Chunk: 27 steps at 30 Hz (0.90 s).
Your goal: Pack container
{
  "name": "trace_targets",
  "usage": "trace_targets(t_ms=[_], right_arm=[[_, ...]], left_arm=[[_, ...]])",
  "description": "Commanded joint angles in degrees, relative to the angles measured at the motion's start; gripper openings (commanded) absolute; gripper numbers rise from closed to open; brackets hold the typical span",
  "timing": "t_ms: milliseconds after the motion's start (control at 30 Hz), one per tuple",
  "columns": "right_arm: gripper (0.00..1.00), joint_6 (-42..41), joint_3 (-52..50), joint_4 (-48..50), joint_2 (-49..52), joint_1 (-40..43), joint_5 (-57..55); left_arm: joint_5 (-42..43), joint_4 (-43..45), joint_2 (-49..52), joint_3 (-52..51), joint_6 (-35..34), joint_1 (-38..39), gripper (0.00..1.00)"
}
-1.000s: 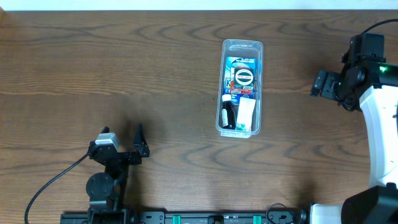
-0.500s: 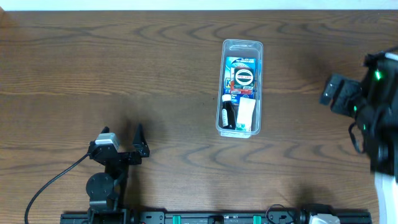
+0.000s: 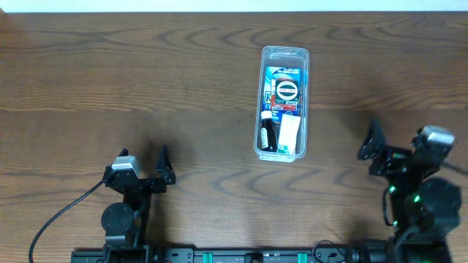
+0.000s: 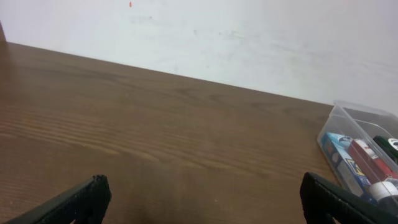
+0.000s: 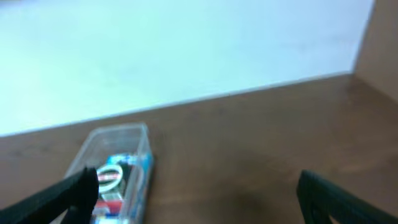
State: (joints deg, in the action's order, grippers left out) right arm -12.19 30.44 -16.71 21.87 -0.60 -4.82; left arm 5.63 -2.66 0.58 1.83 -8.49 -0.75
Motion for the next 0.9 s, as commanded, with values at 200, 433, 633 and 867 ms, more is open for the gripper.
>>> trace_targets(t_ms=[200, 433, 633, 867], right_arm=[[0.99, 1.44, -19.45, 17.7, -11.15, -0.55, 5.55], [0.99, 0.46, -27.15, 24.79, -15.08, -0.55, 5.7], [0.99, 0.52, -30.12, 23.04, -20.83, -0.55, 5.68], [0.99, 3.98, -30.14, 19.02, -21.59, -0.55, 5.7]], left_arm=[[0.39, -0.92, -0.35, -1.51, 1.18, -0.35, 0.98], [0.39, -0.92, -0.35, -1.51, 1.18, -0.35, 0.98], [0.39, -0.92, -0.35, -1.51, 1.18, -0.35, 0.98], [0.39, -0.9, -0.35, -1.51, 1.18, -0.35, 0.98]])
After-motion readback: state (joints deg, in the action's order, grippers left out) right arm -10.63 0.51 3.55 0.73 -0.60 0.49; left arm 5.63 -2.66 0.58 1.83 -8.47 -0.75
